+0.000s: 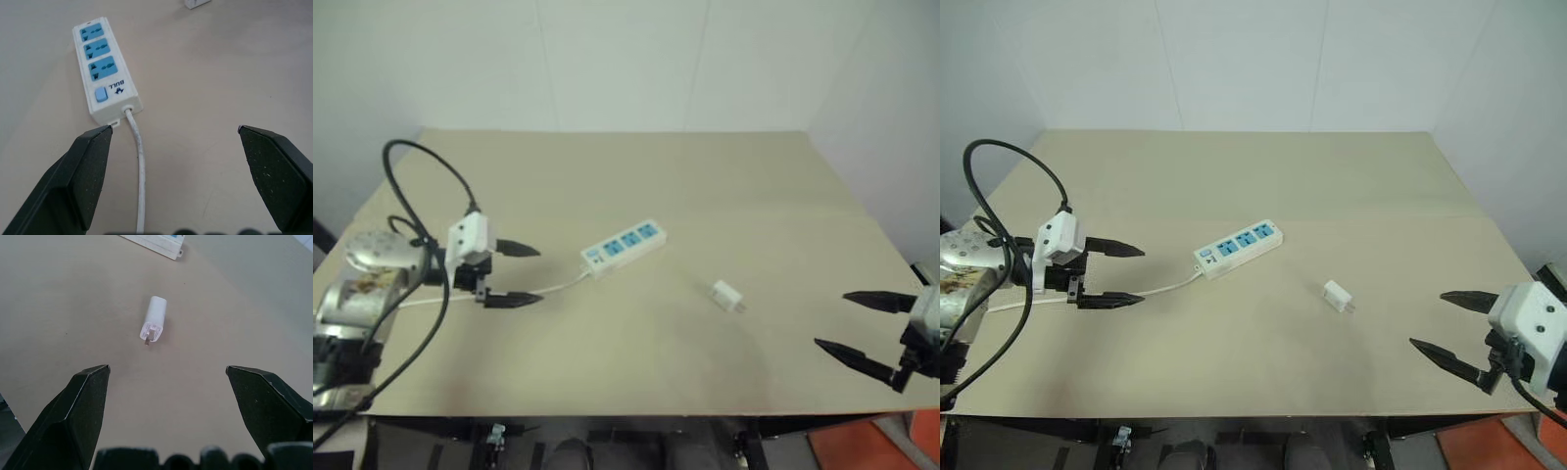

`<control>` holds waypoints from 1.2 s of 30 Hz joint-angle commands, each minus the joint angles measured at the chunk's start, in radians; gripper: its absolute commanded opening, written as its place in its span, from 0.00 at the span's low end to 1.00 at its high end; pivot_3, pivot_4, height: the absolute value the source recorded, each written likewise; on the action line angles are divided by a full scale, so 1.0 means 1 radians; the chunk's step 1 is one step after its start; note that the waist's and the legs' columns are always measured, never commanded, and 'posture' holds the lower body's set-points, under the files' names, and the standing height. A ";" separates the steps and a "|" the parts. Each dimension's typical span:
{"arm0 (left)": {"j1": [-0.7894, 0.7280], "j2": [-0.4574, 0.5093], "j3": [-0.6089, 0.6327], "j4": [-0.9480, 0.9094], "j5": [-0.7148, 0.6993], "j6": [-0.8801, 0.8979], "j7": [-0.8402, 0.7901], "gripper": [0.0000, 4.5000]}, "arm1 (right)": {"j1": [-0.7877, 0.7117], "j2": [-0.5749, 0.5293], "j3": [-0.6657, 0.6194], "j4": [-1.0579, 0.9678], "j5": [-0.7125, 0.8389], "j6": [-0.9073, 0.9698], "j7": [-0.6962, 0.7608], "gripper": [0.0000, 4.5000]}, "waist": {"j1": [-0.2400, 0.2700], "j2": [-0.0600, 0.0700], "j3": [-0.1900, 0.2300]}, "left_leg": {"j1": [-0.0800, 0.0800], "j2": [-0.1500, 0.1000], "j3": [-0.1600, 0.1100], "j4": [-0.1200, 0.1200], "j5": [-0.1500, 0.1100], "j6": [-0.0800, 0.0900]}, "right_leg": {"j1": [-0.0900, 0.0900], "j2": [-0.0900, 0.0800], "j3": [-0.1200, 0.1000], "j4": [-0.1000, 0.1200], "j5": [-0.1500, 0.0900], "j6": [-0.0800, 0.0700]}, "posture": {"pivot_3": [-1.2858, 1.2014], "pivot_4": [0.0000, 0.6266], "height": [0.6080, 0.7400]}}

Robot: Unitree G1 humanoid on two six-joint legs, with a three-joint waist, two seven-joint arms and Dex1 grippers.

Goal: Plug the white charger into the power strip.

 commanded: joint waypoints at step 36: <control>-0.261 -0.395 -0.140 0.326 0.146 0.060 0.367 1.00 | -0.130 -0.017 0.126 -0.046 -0.022 0.044 -0.109 1.00 | 0.026 0.000 0.001 | -0.001 -0.001 -0.001 0.003 0.000 0.000 | 0.000 0.000 0.000 0.001 0.000 0.000 | 0.52 0.24 1.00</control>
